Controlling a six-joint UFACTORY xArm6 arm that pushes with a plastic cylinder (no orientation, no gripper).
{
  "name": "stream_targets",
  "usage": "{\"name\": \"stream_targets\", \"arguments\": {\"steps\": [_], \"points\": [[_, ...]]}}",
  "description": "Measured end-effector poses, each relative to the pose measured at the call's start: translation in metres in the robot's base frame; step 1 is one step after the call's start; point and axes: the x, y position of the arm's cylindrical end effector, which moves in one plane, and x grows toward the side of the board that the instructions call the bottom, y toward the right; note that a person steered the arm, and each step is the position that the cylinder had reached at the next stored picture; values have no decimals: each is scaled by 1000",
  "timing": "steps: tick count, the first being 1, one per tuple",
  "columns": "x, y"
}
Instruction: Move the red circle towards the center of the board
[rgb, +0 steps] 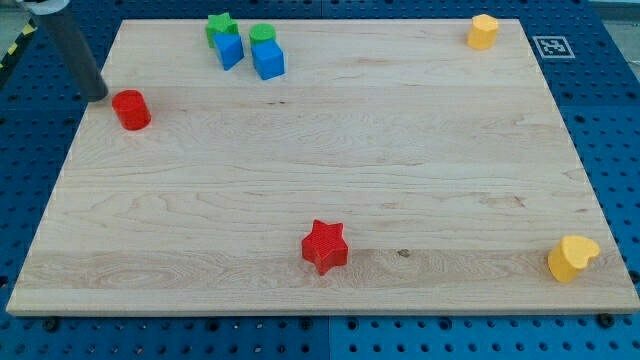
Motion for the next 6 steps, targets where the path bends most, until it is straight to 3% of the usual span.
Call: {"name": "stream_targets", "arguments": {"steps": [2,6], "points": [[20,8],[25,138]]}}
